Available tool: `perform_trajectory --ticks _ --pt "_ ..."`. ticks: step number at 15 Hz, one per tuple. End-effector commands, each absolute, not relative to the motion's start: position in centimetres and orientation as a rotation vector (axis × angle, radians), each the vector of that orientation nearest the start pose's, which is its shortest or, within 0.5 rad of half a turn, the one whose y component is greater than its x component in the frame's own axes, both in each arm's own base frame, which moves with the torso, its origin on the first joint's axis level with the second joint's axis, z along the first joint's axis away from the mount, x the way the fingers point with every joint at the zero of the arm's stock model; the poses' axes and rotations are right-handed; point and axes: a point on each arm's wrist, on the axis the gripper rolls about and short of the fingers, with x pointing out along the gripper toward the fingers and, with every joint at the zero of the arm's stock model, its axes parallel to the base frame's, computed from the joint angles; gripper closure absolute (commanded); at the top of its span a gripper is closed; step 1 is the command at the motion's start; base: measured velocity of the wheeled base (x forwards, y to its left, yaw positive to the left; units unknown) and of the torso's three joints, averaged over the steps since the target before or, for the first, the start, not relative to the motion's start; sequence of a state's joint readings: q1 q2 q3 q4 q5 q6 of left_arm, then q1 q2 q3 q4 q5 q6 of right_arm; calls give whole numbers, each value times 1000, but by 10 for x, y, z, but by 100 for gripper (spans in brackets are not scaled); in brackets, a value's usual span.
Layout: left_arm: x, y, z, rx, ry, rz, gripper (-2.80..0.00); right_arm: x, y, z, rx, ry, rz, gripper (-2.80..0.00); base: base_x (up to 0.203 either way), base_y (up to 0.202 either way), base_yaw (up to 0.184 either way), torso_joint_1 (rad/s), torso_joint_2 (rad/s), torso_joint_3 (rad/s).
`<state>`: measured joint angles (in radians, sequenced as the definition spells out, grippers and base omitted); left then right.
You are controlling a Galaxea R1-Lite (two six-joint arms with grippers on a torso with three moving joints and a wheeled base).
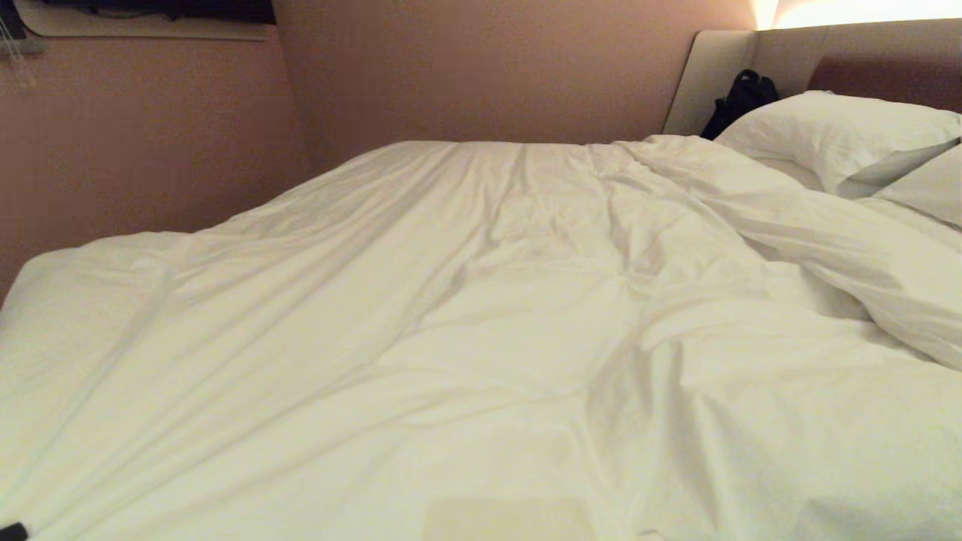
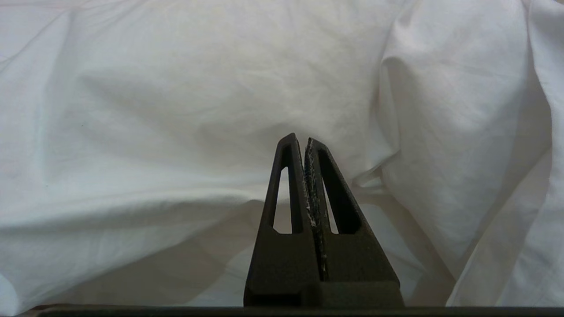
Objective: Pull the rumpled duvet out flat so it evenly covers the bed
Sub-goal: Flatten the corners of the folded blanket
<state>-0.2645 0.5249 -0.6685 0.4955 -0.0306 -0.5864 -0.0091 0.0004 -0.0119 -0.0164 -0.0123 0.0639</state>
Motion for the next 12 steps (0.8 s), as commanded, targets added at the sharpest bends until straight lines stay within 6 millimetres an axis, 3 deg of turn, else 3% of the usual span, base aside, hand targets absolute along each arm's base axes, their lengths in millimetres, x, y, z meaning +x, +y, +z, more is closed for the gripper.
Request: perform_trajectory --ticks 1,2,3,12 --pt "1 -1 212 -534 446 -170 0 -24 0 81 64 -30 -21 0 0 0 0 0 0 0" --pt "2 -1 210 -533 452 -167 -78 -24 0 81 64 -30 -21 0 0 0 0 0 0 0" --pt "1 -1 210 -533 449 -169 -280 -24 0 81 64 -30 -21 0 0 0 0 0 0 0" --pt "-7 1 208 -538 418 -177 -280 -24 0 80 64 -28 -21 0 0 0 0 0 0 0"
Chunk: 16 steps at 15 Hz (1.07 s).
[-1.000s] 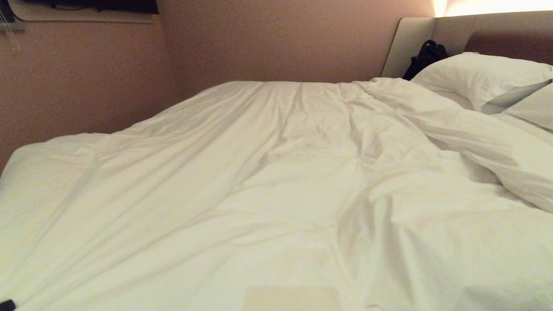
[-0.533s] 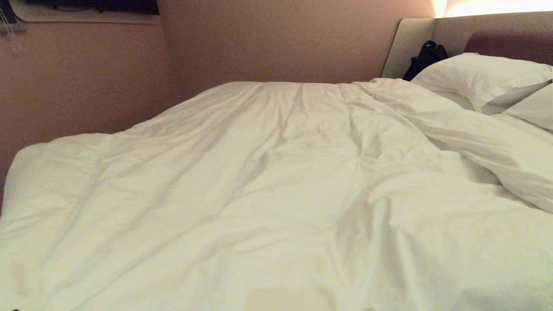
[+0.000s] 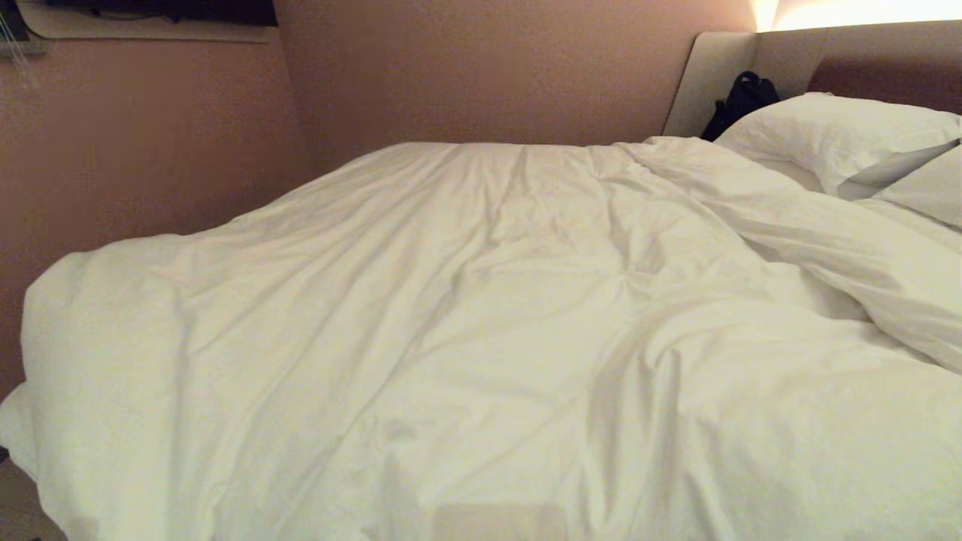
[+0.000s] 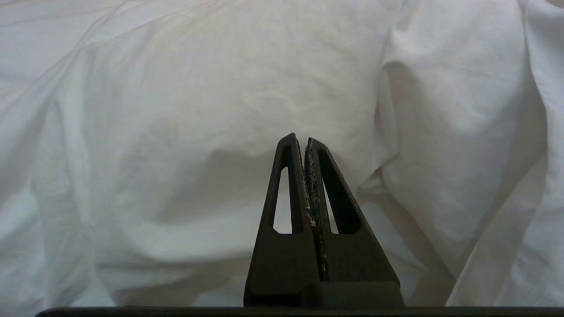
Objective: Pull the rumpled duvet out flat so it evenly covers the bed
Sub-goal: Flatten the corners of the folded blanket
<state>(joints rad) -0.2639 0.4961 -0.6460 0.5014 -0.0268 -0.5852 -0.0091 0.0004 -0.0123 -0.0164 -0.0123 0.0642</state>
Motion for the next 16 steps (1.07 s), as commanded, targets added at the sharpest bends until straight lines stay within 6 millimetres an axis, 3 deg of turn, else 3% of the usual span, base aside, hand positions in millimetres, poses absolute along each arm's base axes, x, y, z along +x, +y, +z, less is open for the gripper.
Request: perform_trajectory --ticks 1,5,9,10,14,16 --pt "-8 2 211 -540 406 -180 -280 -24 0 81 64 -30 -21 0 0 0 0 0 0 0" --pt "-9 4 218 -533 340 -78 -280 -24 0 81 64 -30 -21 0 0 0 0 0 0 0" --pt "-6 6 241 -550 209 -17 -280 -24 0 81 64 -30 -21 0 0 0 0 0 0 0" --pt "-6 6 244 -547 204 -19 0 -24 0 81 64 -30 -21 0 0 0 0 0 0 0" --pt "-10 7 244 -484 185 -18 0 -24 0 81 64 -30 -21 0 0 0 0 0 0 0" --pt "-10 9 244 -413 161 64 0 -24 0 81 64 -30 -21 0 0 0 0 0 0 0"
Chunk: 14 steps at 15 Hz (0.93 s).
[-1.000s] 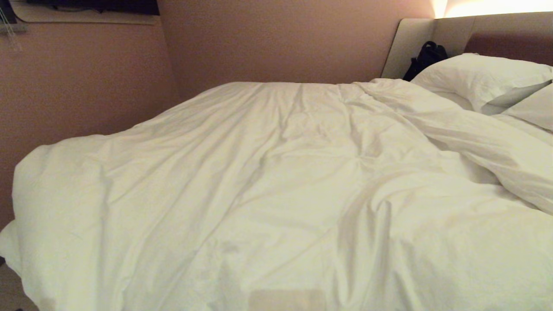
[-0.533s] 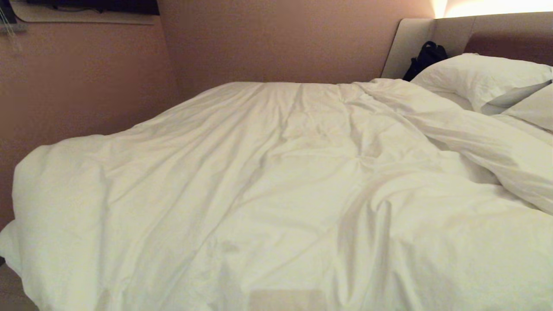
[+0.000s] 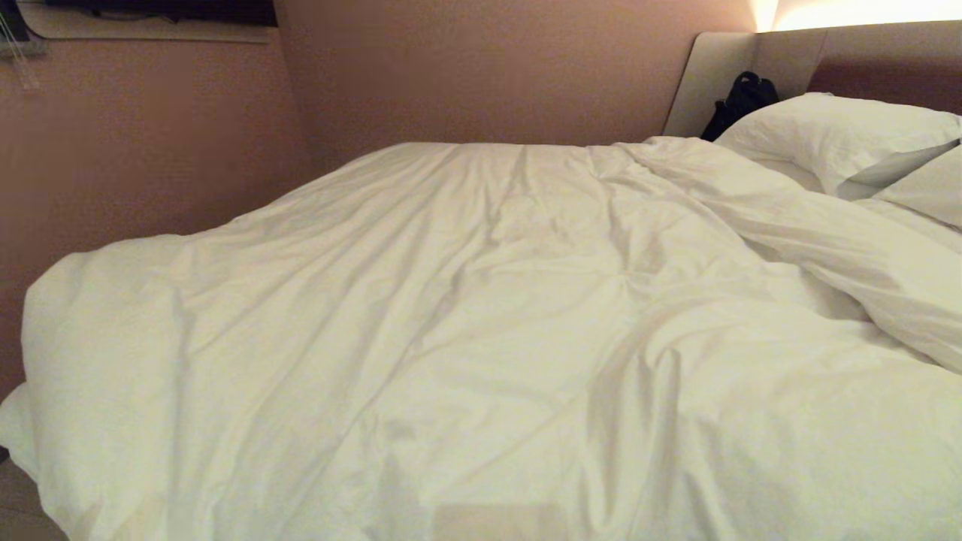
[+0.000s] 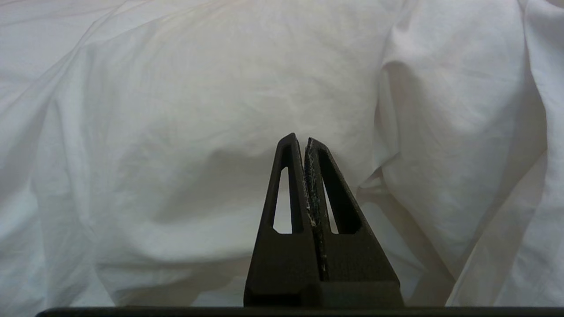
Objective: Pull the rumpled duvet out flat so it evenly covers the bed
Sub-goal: Flatten the corners of the folded blanket
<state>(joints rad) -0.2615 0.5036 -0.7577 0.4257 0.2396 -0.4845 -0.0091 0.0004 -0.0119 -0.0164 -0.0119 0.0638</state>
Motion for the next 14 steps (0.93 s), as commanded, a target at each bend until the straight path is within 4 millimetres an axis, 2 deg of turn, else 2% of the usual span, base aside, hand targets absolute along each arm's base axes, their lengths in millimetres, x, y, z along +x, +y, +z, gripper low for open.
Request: perform_trajectory --ticks 1,7,12,14 --pt "-10 11 244 -369 142 121 0 -24 0 81 64 -30 -21 0 0 0 0 0 0 0" --pt "-42 19 241 -168 10 305 0 -24 0 81 64 -30 -21 0 0 0 0 0 0 0" --pt "-86 9 232 -42 -137 550 0 -24 0 81 64 -30 -21 0 0 0 0 0 0 0" --pt "-89 10 234 -49 -149 602 0 -24 0 80 64 -28 -21 0 0 0 0 0 0 0"
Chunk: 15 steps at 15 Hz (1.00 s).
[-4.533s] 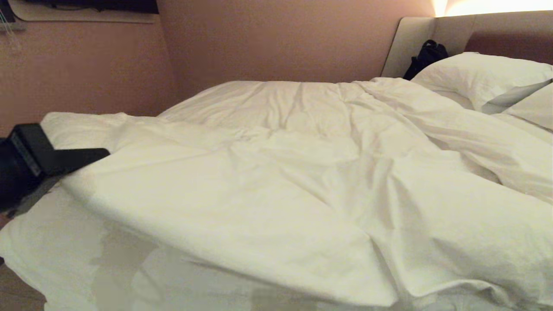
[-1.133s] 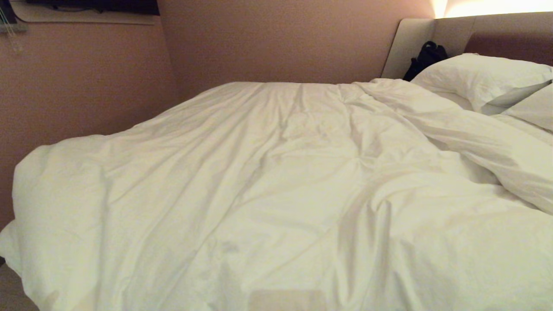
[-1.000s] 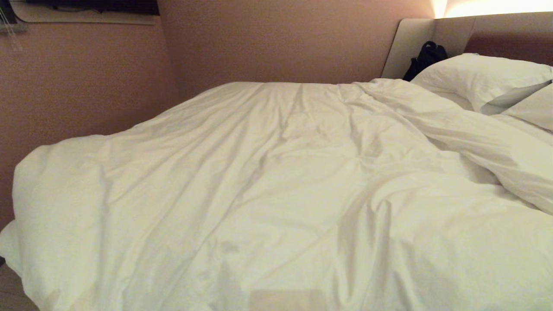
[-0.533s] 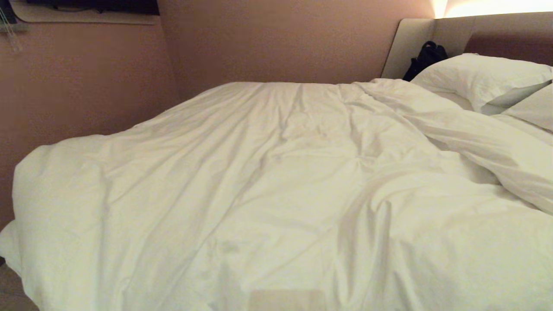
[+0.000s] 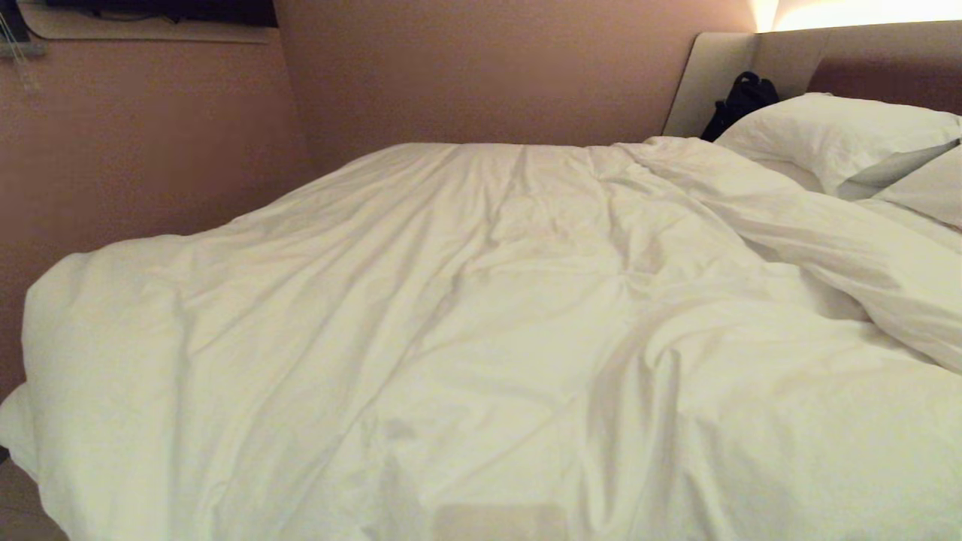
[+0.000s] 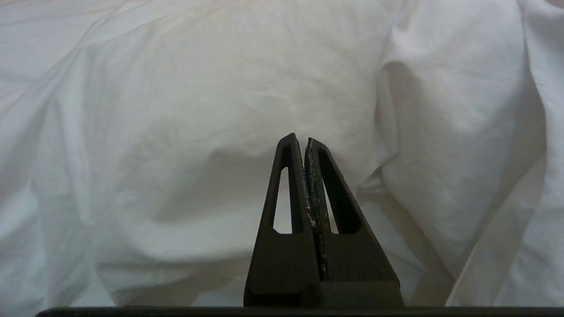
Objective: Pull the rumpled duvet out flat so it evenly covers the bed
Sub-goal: Flatten the corners of the folded blanket
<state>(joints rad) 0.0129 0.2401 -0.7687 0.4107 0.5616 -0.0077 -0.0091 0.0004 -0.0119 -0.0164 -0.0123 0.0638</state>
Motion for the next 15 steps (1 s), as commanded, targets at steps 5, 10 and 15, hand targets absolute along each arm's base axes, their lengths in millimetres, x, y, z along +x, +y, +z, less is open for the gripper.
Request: perform_trajectory --ticks 5,10,15 --pt "-87 10 223 -41 -132 566 0 -24 0 81 64 -30 -21 0 0 0 0 0 0 0" --pt "-69 10 196 -128 -92 562 0 -24 0 80 64 -28 -21 0 0 0 0 0 0 0" --pt "-68 8 181 -8 -213 452 0 -24 0 81 64 -30 -21 0 0 0 0 0 0 0"
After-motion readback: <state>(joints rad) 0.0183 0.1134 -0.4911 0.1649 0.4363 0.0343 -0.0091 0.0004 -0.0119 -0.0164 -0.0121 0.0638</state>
